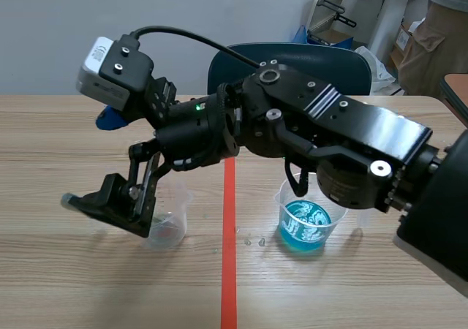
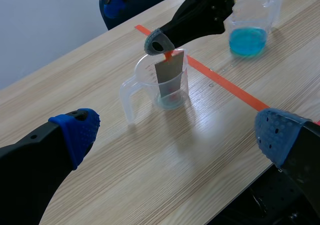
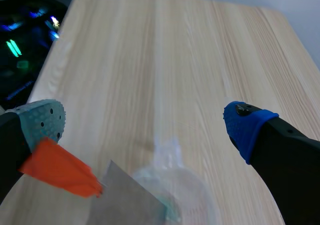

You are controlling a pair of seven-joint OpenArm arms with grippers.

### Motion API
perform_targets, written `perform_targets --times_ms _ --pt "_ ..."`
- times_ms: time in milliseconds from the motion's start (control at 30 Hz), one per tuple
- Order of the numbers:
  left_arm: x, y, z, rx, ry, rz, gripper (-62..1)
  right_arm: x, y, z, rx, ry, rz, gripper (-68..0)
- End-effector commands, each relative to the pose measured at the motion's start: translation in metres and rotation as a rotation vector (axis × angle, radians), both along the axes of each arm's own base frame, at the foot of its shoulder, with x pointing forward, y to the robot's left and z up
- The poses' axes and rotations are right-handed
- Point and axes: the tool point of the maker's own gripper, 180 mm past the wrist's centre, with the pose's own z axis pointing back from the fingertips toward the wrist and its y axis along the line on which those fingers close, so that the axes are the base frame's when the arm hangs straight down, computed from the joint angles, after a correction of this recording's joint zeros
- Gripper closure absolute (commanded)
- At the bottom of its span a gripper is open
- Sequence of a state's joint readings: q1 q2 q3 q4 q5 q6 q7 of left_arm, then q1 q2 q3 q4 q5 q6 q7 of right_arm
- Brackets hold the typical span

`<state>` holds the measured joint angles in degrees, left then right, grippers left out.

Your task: Do the redox reaction experiment

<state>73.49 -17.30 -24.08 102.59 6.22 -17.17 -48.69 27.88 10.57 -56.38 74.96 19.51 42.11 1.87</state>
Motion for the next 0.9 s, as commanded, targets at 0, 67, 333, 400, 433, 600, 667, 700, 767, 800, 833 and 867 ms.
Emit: perform_targets --times_ms 0,67,333,400,433,600,667,700,767,800,833,867 --pt "0.0 -0.001 0.005 -0.015 -0.015 0.004 -62.3 -0.002 -0.003 0.022 0.057 -0.037 0.001 -67.9" --pt "0.0 -0.001 0.005 -0.015 -0.015 0.004 -62.3 -0.009 -0.009 0.031 0.08 -0.054 -0.002 -67.9" --pt "0.002 0.001 0.006 0.007 -0.033 0.008 -62.3 -0.009 -0.057 0.045 0.125 -0.048 -0.148 -67.9" --pt "0.004 0.006 0.008 0.037 -0.057 0.025 -62.3 -0.006 -0.073 0.047 0.133 -0.028 -0.193 -67.9" --pt "0.006 0.007 0.009 0.048 -0.069 0.029 -62.3 -0.005 -0.081 0.048 0.135 -0.026 -0.217 -67.9" --pt "0.015 0.009 0.013 0.079 -0.109 -0.008 -62.3 0.008 -0.125 0.051 0.127 -0.045 -0.378 -67.9" --pt "0.022 0.01 0.018 0.067 -0.129 -0.025 -62.3 0.01 -0.141 0.05 0.112 -0.046 -0.425 -67.9" --pt "0.026 0.011 0.02 0.063 -0.139 -0.031 -62.3 0.01 -0.148 0.049 0.101 -0.044 -0.447 -67.9" --pt "0.036 0.012 0.024 0.055 -0.157 -0.037 -62.3 0.009 -0.161 0.048 0.086 -0.047 -0.484 -67.9" --pt "0.042 0.014 0.025 0.054 -0.163 -0.038 -62.3 0.008 -0.167 0.049 0.085 -0.043 -0.503 -67.9" --pt "0.048 0.015 0.026 0.057 -0.168 -0.041 -62.3 0.008 -0.173 0.049 0.084 -0.038 -0.52 -67.9" --pt "0.053 0.015 0.027 0.061 -0.176 -0.044 -62.3 0.006 -0.178 0.049 0.082 -0.034 -0.533 -67.9"
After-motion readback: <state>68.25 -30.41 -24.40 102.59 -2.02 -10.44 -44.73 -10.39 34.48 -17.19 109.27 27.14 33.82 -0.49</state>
